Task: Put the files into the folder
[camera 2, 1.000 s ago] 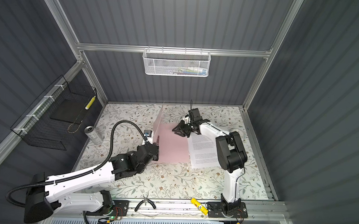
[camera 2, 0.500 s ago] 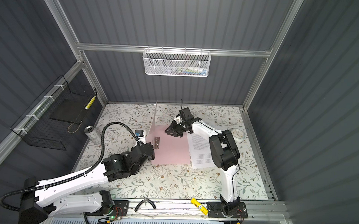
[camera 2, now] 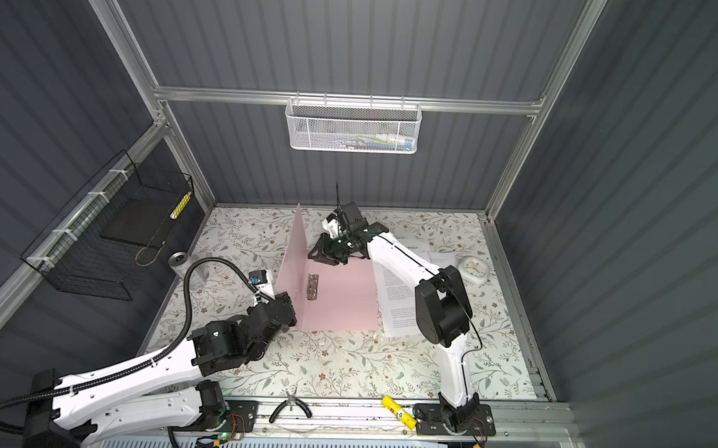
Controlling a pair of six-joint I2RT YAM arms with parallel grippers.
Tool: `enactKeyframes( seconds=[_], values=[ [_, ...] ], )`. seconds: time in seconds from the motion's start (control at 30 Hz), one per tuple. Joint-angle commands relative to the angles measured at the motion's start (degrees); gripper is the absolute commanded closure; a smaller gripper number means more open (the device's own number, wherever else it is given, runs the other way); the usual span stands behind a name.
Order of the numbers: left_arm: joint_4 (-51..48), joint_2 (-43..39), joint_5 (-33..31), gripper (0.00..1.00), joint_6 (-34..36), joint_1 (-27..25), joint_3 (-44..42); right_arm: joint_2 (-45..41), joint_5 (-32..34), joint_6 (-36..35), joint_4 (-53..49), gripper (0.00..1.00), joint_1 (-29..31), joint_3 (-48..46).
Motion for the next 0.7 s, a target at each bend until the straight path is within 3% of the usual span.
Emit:
enactKeyframes(
  seconds=[0.0, 0.07, 0.13, 0.27, 0.37, 0.67],
  values=[
    [-3.2, -3.1, -2.3, 1.0, -5.7, 0.3, -2.8, 0.9, 2.7, -3.1, -4.9, 0.72, 1.0, 2.4],
    [-4.2, -4.9, -3.0, 1.0, -7.0, 0.3, -4.2, 1.8, 3.6, -3.8, -6.4, 0.72, 1.8, 3.9],
    [-4.7, -6.9, -3.7, 0.94, -8.1, 0.3, -5.7, 2.8, 5.2, -4.9, -8.4, 0.71, 2.9, 6.2],
    [-7.8, -10.4, -6.1, 0.56, -10.9, 0.3, -7.8, 5.0, 6.5, -5.8, -11.3, 0.71, 4.8, 10.9],
    [-10.8, -13.1, -7.9, 0.38, -12.5, 0.3, -8.6, 7.6, 6.5, -5.7, -12.9, 0.7, 6.2, 13.9],
    [-21.3, -22.7, -12.7, 0.3, -12.0, 0.3, -6.5, 17.1, 8.5, -6.6, -19.9, 0.7, 10.5, 29.0]
  ],
)
